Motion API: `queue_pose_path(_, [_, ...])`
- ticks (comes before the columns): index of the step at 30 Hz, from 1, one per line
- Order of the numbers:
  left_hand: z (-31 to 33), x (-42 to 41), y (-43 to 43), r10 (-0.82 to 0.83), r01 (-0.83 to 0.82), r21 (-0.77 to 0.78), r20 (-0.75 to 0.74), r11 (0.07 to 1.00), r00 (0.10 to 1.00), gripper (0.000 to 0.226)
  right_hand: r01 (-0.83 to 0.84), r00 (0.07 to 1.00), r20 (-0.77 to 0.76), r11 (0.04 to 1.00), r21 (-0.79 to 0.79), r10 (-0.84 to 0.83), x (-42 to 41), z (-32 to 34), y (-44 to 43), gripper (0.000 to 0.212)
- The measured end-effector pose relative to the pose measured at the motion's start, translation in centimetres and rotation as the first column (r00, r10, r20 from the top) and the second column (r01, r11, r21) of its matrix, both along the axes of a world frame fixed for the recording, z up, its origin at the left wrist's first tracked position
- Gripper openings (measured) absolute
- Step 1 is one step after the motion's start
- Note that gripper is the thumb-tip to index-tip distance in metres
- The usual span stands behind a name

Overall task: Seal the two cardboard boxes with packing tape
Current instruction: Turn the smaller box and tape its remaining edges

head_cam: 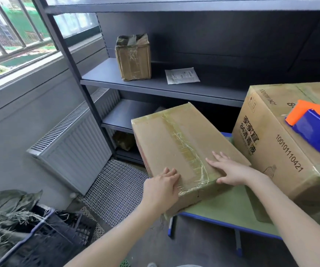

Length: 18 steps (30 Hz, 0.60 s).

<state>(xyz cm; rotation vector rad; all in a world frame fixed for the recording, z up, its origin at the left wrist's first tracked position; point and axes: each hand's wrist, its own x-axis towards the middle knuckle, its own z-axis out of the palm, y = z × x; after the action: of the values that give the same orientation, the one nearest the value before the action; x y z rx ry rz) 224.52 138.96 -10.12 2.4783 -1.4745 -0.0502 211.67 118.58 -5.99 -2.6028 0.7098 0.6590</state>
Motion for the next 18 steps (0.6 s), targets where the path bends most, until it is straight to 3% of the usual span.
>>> queue_pose_path(4, [0.7, 4.6, 1.0, -0.038, 0.041, 0.149, -0.027, 0.988, 0.999, 0.068, -0.017, 1.0, -0.027, 0.999, -0.043, 0.016, 2.7, -0.2, 4.2, 0.086])
queue_pose_path(7, [0.5, 6.1, 1.6, -0.149, 0.161, 0.278, -0.063, 0.947, 0.987, 0.083, -0.01, 1.0, 0.023, 0.993, -0.119, 0.013, 4.9, -1.2, 8.0, 0.108])
queue_pose_path(12, [-0.6, 6.0, 1.5, -0.165, 0.167, 0.156, -0.024, 0.974, 0.986, 0.072, 0.141, 0.989, 0.075, 0.967, -0.214, -0.127, 7.4, -2.8, 11.2, 0.135])
queue_pose_path(18, [-0.6, 6.1, 1.6, -0.146, 0.145, 0.15, -0.005, 0.978, 0.989, 0.074, 0.132, 0.99, 0.077, 0.965, -0.227, -0.118, 7.4, -2.7, 11.3, 0.128])
